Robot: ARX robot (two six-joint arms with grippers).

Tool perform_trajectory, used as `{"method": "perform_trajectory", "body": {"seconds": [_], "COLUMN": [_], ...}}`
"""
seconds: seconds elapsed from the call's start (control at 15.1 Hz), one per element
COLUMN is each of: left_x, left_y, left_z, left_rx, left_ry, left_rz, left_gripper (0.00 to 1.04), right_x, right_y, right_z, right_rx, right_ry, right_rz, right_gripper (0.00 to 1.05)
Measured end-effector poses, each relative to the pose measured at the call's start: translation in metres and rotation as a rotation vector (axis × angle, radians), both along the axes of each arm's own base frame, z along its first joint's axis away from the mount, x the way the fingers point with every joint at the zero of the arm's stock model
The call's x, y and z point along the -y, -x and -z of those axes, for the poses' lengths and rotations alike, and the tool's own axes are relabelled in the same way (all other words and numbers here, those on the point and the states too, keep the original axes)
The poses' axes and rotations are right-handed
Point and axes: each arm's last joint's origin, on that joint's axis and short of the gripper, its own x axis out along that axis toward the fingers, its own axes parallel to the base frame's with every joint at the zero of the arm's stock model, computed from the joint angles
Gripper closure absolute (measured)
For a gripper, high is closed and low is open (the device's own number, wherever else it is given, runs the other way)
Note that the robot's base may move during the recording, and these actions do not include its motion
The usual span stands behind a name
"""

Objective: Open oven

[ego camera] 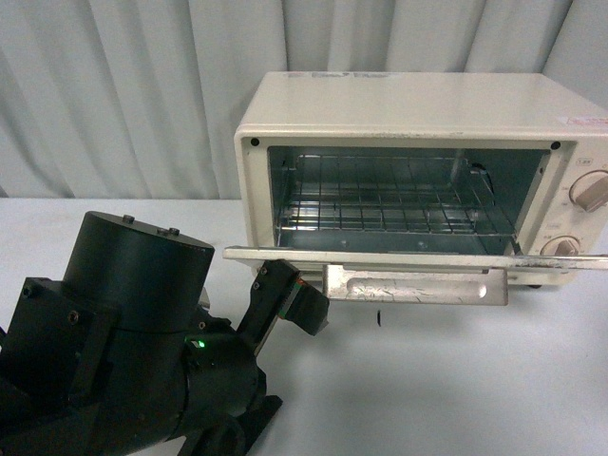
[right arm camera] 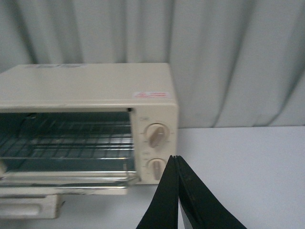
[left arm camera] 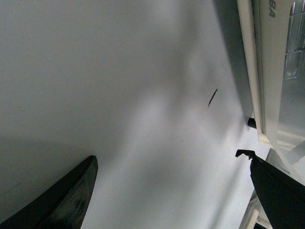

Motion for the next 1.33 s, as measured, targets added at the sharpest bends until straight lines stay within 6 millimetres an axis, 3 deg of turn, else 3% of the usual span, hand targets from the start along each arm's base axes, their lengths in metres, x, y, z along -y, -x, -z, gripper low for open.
{"method": "perform_trajectory", "body": {"seconds": [0.13, 0.33, 0.73, 1.33], "left_x": [0.000, 0.000, 0.000, 0.000], "left_y": [0.000, 0.000, 0.000, 0.000], "left_z": [0.000, 0.000, 0.000, 0.000], "left_rx": [0.000, -0.002, 0.000, 0.000], "left_ry": [0.000, 0.002, 0.000, 0.000], "left_rz": [0.000, 0.003, 0.000, 0.000], "left_gripper": [0.07, 0.07, 0.07, 0.07], "right_x": [0.007, 0.005, 0.005, 0.005], "right_y": [0.008, 0.022, 0.040, 0.056], "right_z": [-0.001, 0.017, 0.005, 0.004], "right_rx": [0.016, -0.024, 0.030, 0.031], "right_ry": [-0.002, -0.003, -0.003, -0.003], "right_rz": [0.029, 0.012, 0.012, 0.012], "right_gripper": [1.03, 1.03, 1.03, 1.03]}}
